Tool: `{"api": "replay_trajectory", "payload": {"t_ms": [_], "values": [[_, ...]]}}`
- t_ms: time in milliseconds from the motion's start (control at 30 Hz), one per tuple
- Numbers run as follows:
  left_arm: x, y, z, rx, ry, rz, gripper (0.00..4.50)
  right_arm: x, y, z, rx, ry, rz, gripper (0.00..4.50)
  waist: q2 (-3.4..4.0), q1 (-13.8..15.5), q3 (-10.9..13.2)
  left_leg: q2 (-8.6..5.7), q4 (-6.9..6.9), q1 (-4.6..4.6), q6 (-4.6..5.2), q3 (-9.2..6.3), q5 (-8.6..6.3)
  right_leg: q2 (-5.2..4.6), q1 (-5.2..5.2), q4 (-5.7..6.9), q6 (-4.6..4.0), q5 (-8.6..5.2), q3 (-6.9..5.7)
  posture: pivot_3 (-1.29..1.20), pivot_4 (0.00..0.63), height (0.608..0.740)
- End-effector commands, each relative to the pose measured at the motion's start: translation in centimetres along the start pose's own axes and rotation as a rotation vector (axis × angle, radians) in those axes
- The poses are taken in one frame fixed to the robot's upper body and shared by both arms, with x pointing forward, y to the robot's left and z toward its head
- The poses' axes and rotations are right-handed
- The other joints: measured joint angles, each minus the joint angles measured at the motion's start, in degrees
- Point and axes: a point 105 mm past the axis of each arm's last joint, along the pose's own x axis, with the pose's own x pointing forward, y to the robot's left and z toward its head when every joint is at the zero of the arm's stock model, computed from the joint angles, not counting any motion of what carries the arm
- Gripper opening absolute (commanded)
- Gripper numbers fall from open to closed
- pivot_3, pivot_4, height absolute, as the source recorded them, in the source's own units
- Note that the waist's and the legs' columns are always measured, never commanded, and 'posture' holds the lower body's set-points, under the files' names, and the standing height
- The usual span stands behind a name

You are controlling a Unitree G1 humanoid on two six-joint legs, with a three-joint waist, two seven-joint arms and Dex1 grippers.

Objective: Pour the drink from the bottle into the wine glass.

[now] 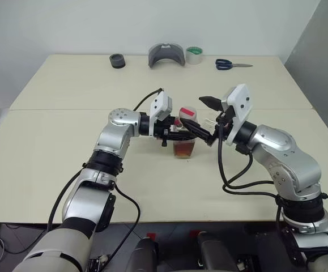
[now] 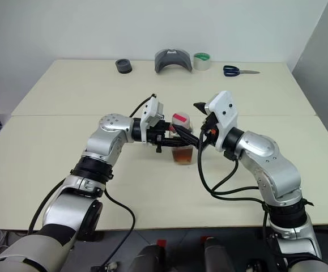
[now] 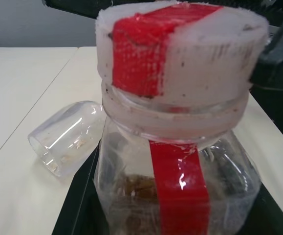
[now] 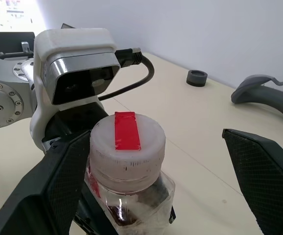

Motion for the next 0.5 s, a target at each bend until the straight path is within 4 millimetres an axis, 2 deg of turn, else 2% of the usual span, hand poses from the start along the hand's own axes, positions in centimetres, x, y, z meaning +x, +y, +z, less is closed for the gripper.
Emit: {"api": "replay_trajectory", "payload": {"t_ms": [33,500], "values": [[-0.49,0.23,1.18,0.055,-0.018,0.001,1.74,-0.83,-0.84,1.32,-0.029,-0.037,-0.042,4.50,0.00,0.0,0.0,0.00,0.00,0.00,0.00,0.00,0.00,0.00,0.00,0.00,0.00,0.00,0.00,0.00,0.150,0.740],[-0.69,0.41,1.05,0.056,-0.012,0.012,1.74,-1.15,-0.61,1.34,-0.020,-0.032,-0.028,4.50,0.00,0.0,0.0,0.00,0.00,0.00,0.00,0.00,0.00,0.00,0.00,0.00,0.00,0.00,0.00,0.00,0.150,0.740]]}}
